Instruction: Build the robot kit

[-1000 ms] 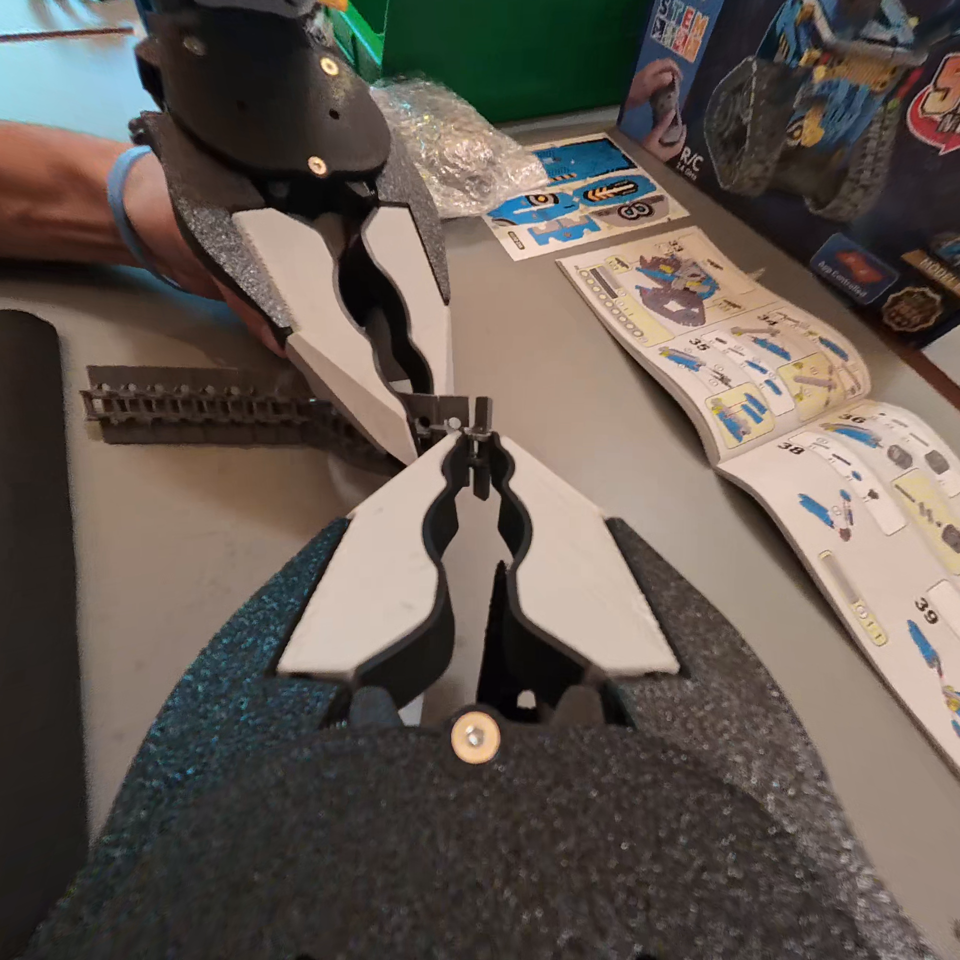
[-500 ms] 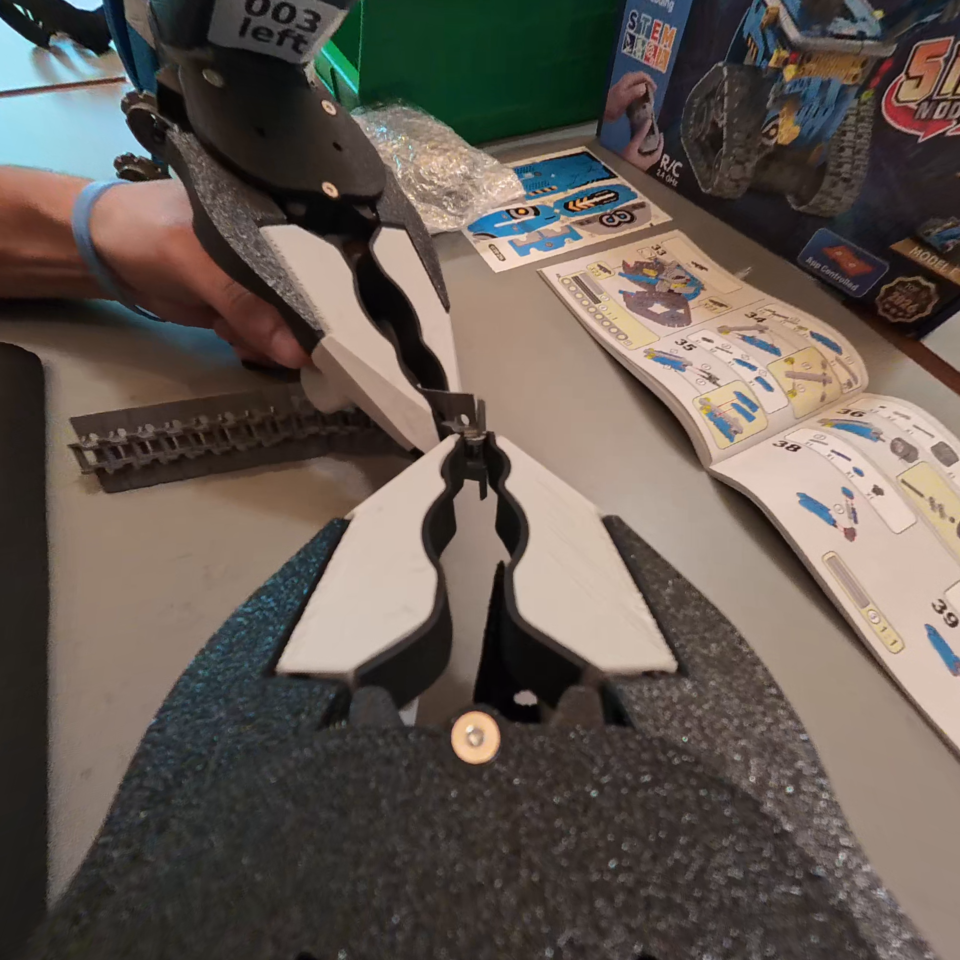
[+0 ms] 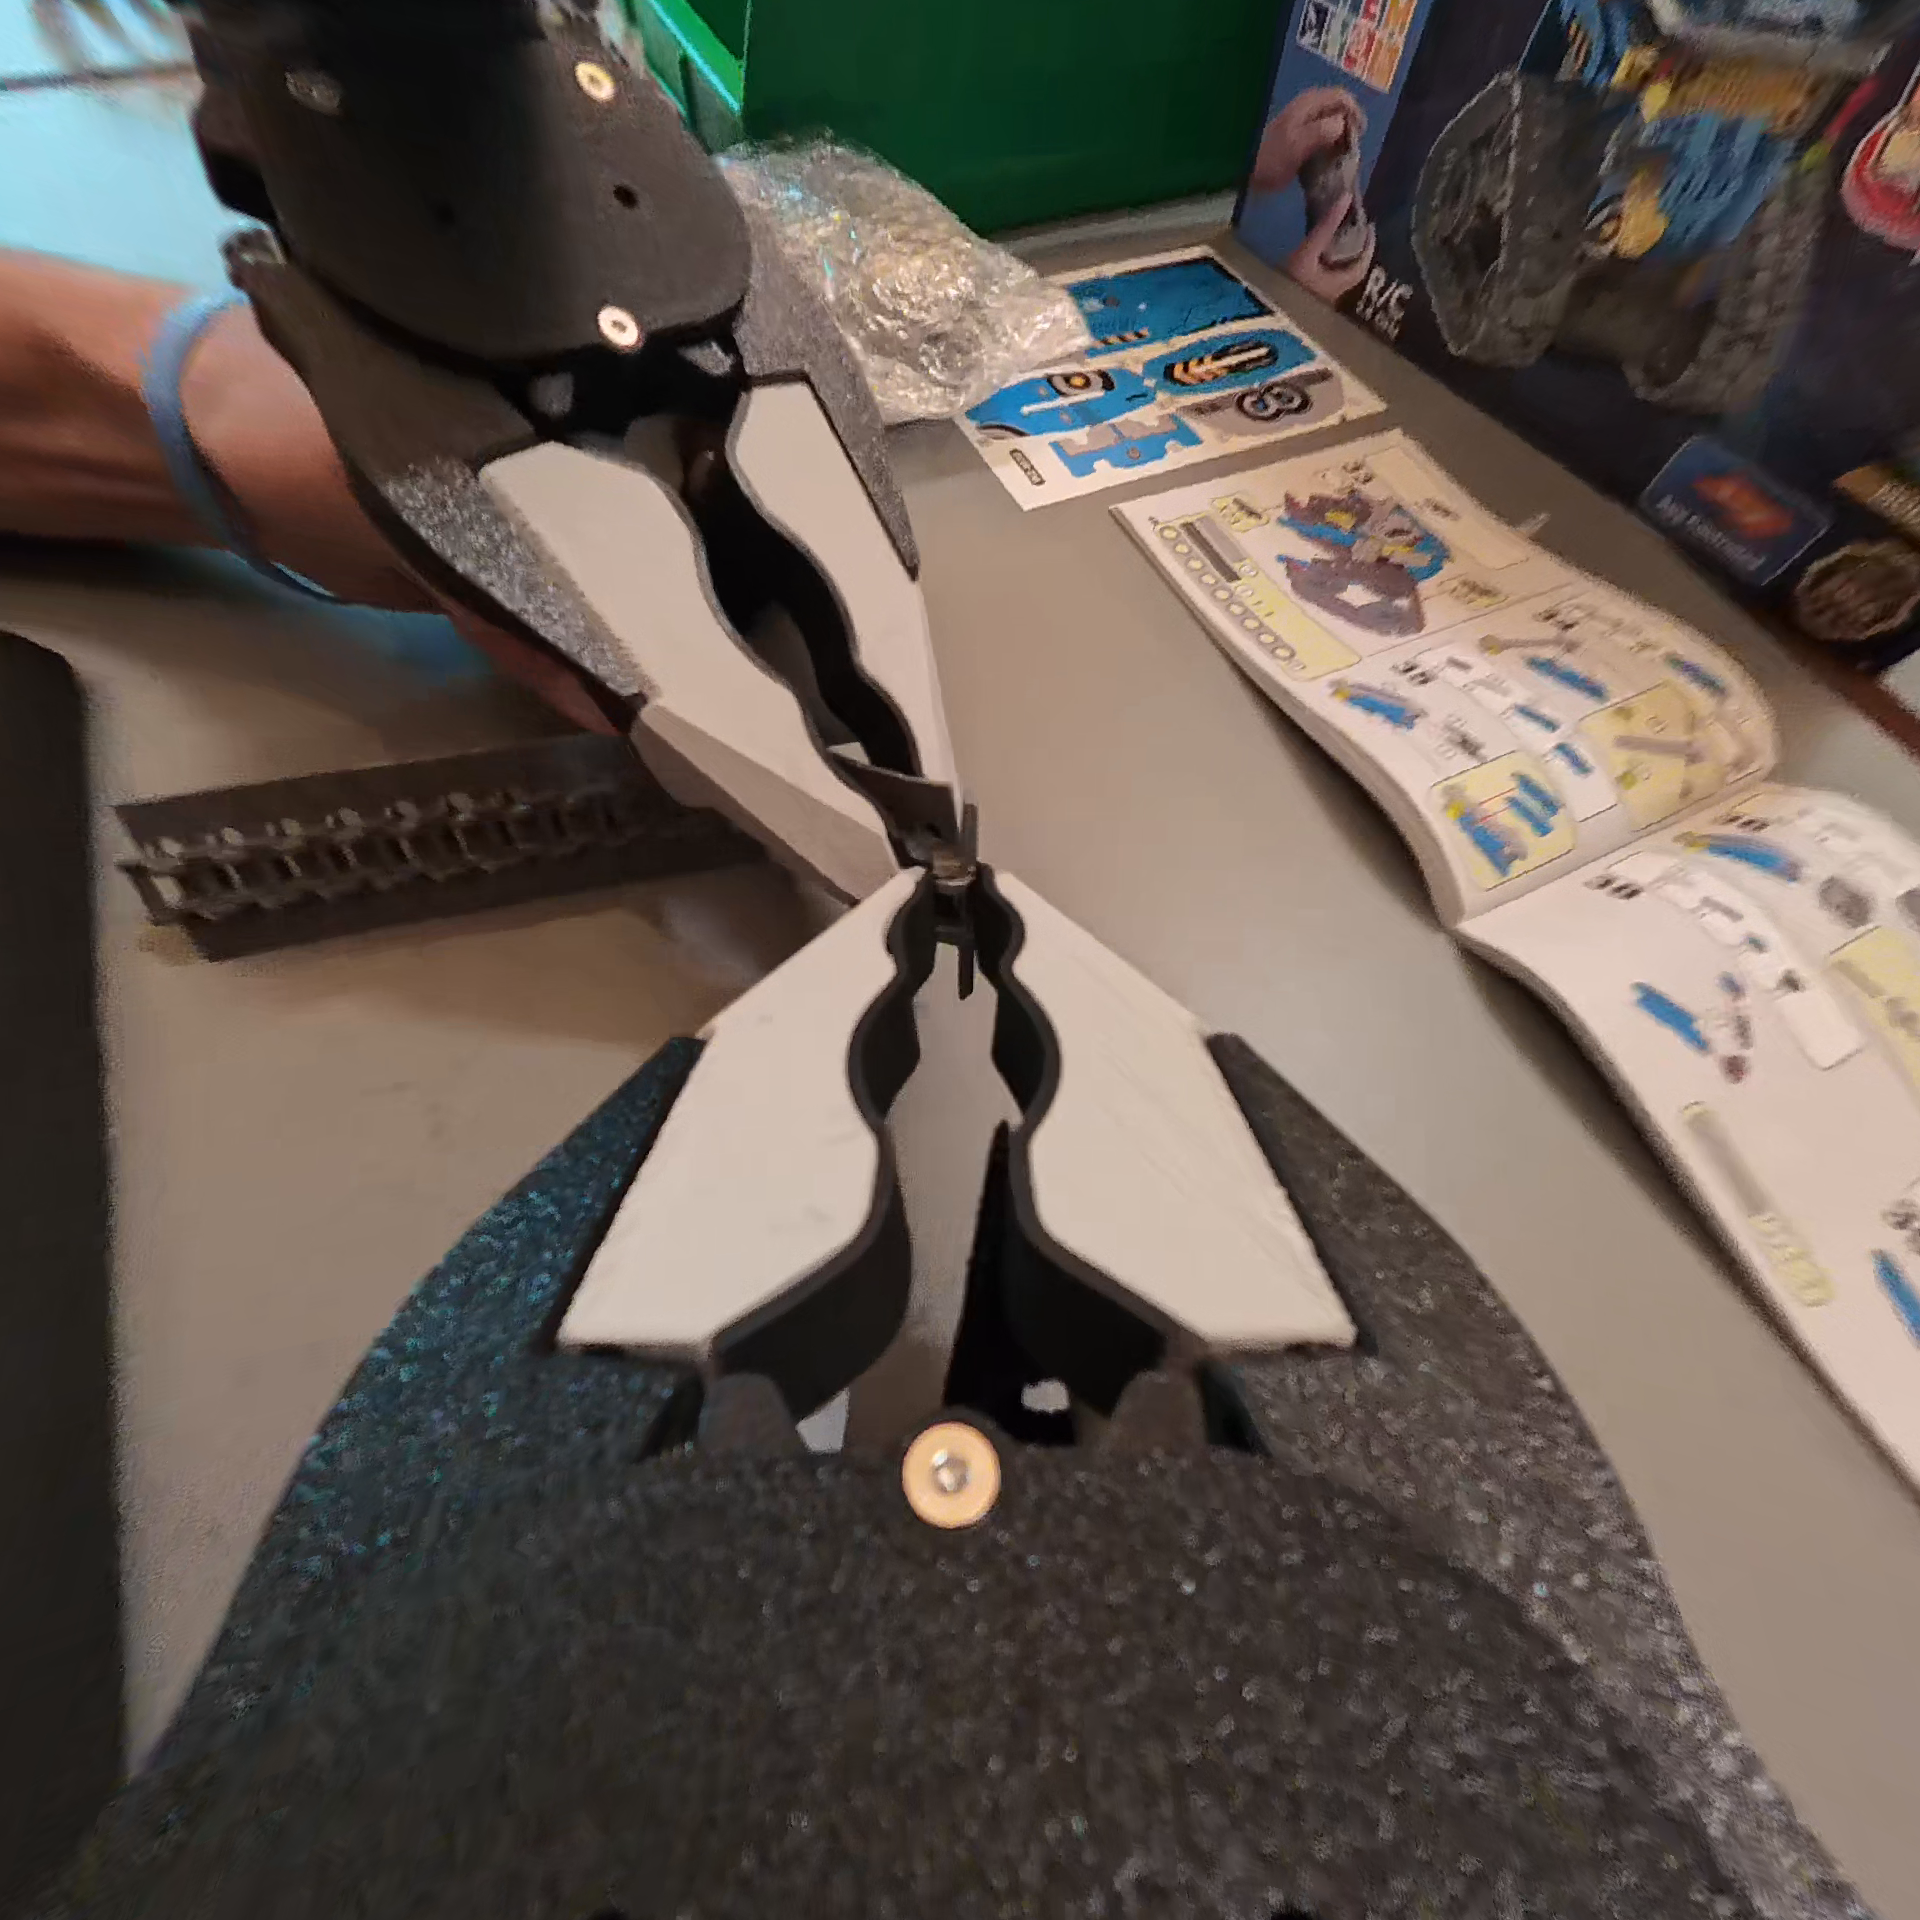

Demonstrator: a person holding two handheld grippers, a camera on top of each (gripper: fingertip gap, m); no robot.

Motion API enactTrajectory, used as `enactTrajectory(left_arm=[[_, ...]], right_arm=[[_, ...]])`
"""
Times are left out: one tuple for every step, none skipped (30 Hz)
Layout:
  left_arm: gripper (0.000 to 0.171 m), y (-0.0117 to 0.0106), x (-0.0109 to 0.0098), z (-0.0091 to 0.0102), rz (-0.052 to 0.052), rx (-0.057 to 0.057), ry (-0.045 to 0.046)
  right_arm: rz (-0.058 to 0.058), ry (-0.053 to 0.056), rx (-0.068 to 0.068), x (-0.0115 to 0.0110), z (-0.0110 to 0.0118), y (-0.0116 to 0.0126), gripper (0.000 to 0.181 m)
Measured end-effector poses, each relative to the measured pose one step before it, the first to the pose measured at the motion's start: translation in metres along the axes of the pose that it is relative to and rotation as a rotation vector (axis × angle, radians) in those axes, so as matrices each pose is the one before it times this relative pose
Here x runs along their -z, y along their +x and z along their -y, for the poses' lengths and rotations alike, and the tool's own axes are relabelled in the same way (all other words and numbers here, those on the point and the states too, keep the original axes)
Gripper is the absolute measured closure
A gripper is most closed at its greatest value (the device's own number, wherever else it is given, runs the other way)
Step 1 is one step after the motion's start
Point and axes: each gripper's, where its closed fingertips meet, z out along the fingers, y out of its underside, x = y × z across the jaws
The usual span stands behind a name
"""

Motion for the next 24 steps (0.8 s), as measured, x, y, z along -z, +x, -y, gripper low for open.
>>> enactTrajectory(left_arm=[[0.167,0.00001,0.00082,0.00071,-0.0065,0.0080,0.00531],[0.167,0.00075,0.00051,0.00071,-0.0048,-0.0011,0.00544],[0.166,0.00144,0.00013,0.00112,-0.0038,-0.0085,0.00659],[0.167,0.00137,0.00024,0.00090,-0.0094,-0.0002,0.00562],[0.166,0.00094,0.00040,0.00054,-0.0121,0.0044,0.00393],[0.166,0.00033,-0.00030,-0.00101,-0.0042,-0.0042,-0.00782],[0.166,-0.00001,-0.00058,-0.00130,0.0015,-0.0070,-0.00860],[0.165,0.00075,0.00005,0.00021,-0.0115,0.0051,0.00217],[0.165,0.00078,0.00081,0.00084,-0.0272,0.0253,0.00711],[0.165,-0.00025,0.00075,0.00050,-0.0228,0.0319,0.00607],[0.165,0.00008,0.00072,0.00111,-0.0183,0.0259,0.00909],[0.165,0.00159,0.00074,0.00103,-0.0253,0.0209,0.00947],[0.164,0.00084,-0.00010,0.00027,-0.0195,0.0259,0.00187],[0.164,-0.00307,0.00000,-0.00039,0.0066,0.0249,-0.00190],[0.164,-0.00145,0.00031,0.00022,-0.0048,0.0210,0.00222],[0.164,-0.00132,0.00060,0.00058,-0.0051,0.0214,0.00521],[0.164,-0.00110,0.00080,0.00073,-0.0048,0.0185,0.00651],[0.164,0.00054,0.00063,0.00039,-0.0105,0.0083,0.00368],[0.164,0.00020,0.00025,0.00028,-0.0016,0.0002,0.00239],[0.164,0.00130,-0.00009,-0.00008,-0.0043,-0.0066,0.00001],[0.164,0.00120,-0.00031,-0.00029,-0.0023,-0.0078,-0.00171],[0.164,-0.00002,-0.00022,-0.00052,0.0042,-0.0040,-0.00296],[0.164,0.00052,0.00001,0.00012,-0.0017,-0.0024,0.00103],[0.164,0.00101,0.00023,0.00012,-0.0061,-0.0017,0.00110]], right_arm=[[-0.0145,0.0036,0.0109,-0.00054,0.00067,0.00039,0.174],[0.0004,0.0067,-0.0106,-0.00036,0.00014,-0.00036,0.175],[0.0060,0.0075,-0.0141,0.00104,0.00059,-0.00025,0.175],[0.0009,0.0124,-0.0039,0.00074,0.00071,-0.00035,0.175],[0.0118,0.0122,-0.0088,0.00044,0.00077,-0.00045,0.175],[0.0245,-0.0004,-0.0325,-0.00025,-0.00062,-0.00042,0.175],[0.0253,-0.0007,-0.0335,-0.00088,-0.00166,-0.00017,0.175],[0.0279,0.0063,-0.0270,0.00071,0.00025,-0.00043,0.175],[0.0190,0.0020,-0.0089,0.00144,0.00149,-0.00089,0.174],[0.0066,-0.0061,0.0051,0.00049,0.00105,-0.00053,0.174],[0.0065,0.0004,-0.0040,0.00002,0.00149,-0.00028,0.173],[0.0153,0.0051,-0.0070,0.00104,0.00193,-0.00048,0.173],[0.0211,-0.0096,-0.0023,0.00187,0.00002,-0.00097,0.172],[-0.0023,-0.0062,-0.0046,0.00244,-0.00028,0.00212,0.165],[0.0024,0.0136,0.0062,0.00305,0.00140,0.00136,0.161],[0.0002,0.0051,0.0005,0.00279,0.00028,0.00146,0.160],[0.0027,0.0016,-0.0020,0.00158,0.00036,0.00032,0.161],[-0.0028,-0.0023,0.0030,0.00004,0.00002,0.00010,0.162],[0.0012,-0.0128,0.0148,-0.00123,-0.00142,-0.00141,0.167],[-0.0095,-0.0216,0.0243,-0.00202,-0.00271,-0.00037,0.172],[-0.0158,-0.0146,0.0273,-0.00215,-0.00202,0.00007,0.175],[-0.0138,-0.0070,0.0206,-0.00187,-0.00123,0.00010,0.175],[-0.0108,0.0022,0.0174,-0.00026,0.00034,0.00033,0.175],[0.0028,-0.0016,0.0073,0.00057,0.00044,-0.00060,0.176]])
